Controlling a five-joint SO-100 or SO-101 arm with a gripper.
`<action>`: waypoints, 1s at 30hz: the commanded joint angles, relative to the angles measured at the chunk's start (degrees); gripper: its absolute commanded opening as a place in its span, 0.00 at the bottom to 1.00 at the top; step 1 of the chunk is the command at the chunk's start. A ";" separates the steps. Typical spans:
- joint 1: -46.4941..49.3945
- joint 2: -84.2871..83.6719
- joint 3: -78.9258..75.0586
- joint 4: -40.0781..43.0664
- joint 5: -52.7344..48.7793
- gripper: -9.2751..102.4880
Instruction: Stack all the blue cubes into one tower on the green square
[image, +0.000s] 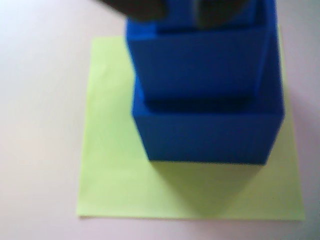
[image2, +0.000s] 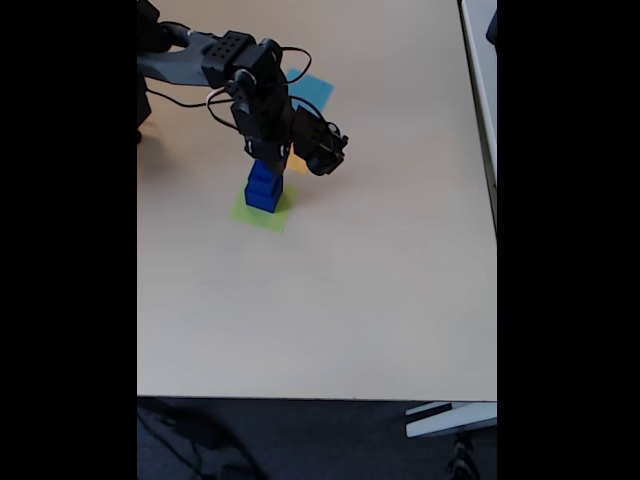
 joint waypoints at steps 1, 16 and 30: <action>0.35 0.70 -2.02 0.35 -0.26 0.08; 0.44 0.70 -1.14 0.79 0.09 0.08; 0.44 0.18 -1.14 0.62 0.09 0.08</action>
